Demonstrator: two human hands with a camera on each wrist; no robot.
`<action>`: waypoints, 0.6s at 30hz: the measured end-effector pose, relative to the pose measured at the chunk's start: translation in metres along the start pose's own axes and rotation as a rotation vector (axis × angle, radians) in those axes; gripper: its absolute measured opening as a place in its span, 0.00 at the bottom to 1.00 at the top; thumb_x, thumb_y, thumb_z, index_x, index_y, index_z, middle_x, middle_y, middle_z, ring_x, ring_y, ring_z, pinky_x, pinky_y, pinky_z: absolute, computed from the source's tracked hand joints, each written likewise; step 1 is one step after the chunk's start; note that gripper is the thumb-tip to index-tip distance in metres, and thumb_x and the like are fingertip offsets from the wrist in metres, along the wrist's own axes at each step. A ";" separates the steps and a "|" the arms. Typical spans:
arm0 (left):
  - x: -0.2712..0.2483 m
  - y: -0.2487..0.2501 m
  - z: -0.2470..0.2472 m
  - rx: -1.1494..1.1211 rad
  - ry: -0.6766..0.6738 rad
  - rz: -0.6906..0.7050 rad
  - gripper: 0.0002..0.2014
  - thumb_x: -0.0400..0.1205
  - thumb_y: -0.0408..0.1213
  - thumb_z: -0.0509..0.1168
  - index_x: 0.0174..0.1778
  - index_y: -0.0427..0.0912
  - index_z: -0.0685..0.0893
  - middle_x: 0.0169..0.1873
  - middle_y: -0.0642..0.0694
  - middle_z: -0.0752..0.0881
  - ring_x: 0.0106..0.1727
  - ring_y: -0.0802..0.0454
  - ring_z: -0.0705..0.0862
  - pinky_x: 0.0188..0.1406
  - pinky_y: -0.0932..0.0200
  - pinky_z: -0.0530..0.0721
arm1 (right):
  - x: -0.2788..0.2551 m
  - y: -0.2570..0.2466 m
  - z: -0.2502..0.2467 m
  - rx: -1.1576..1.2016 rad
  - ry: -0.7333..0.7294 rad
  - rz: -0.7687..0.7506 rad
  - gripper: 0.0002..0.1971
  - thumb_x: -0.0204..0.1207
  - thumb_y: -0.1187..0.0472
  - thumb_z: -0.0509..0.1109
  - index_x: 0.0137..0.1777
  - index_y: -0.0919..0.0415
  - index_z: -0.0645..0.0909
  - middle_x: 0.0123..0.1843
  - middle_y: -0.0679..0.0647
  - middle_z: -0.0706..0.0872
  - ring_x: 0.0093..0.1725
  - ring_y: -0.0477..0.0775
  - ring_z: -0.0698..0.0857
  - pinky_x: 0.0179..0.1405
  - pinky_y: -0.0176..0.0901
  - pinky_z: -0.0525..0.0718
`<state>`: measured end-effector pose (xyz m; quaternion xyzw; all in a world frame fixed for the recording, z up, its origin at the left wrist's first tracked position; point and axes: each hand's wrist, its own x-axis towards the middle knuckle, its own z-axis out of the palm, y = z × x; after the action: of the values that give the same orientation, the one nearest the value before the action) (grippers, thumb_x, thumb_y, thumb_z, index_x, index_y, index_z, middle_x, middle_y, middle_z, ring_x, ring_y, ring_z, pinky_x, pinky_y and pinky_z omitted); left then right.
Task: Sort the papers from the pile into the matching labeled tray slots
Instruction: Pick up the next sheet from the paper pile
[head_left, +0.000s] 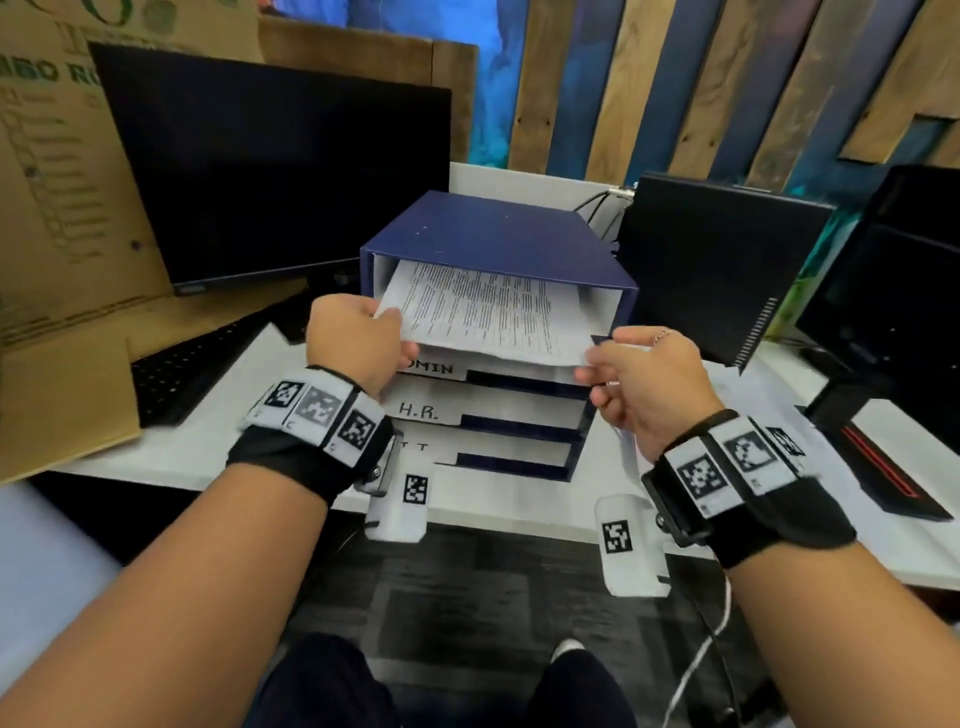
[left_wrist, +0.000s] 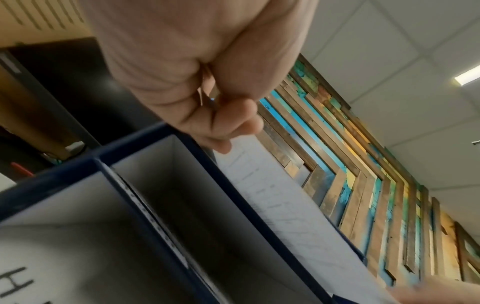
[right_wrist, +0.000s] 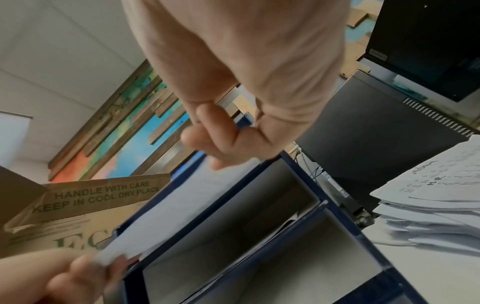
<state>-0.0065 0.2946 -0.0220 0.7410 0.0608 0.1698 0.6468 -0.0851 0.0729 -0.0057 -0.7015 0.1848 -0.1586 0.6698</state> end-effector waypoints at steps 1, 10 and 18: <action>0.003 0.003 0.006 -0.019 0.013 0.000 0.06 0.84 0.35 0.64 0.51 0.37 0.84 0.27 0.44 0.89 0.22 0.56 0.86 0.33 0.54 0.89 | 0.001 0.002 0.001 0.014 0.013 -0.044 0.11 0.78 0.71 0.70 0.54 0.57 0.76 0.34 0.61 0.88 0.21 0.49 0.79 0.18 0.37 0.73; -0.010 0.007 0.023 0.524 0.168 0.651 0.12 0.83 0.53 0.63 0.53 0.50 0.86 0.50 0.51 0.86 0.54 0.49 0.82 0.53 0.58 0.75 | 0.027 -0.001 0.024 -0.131 0.102 -0.233 0.08 0.77 0.74 0.71 0.46 0.59 0.83 0.39 0.59 0.92 0.31 0.52 0.91 0.36 0.44 0.90; 0.007 -0.002 0.053 1.129 -0.285 0.637 0.34 0.84 0.62 0.31 0.68 0.54 0.78 0.69 0.52 0.82 0.71 0.45 0.77 0.75 0.33 0.60 | 0.023 0.022 0.002 -0.396 -0.020 -0.446 0.06 0.79 0.63 0.72 0.46 0.50 0.87 0.38 0.48 0.91 0.41 0.50 0.90 0.44 0.46 0.89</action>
<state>0.0178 0.2470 -0.0286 0.9631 -0.1677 0.1950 0.0791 -0.0652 0.0633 -0.0285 -0.8433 0.0469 -0.2559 0.4702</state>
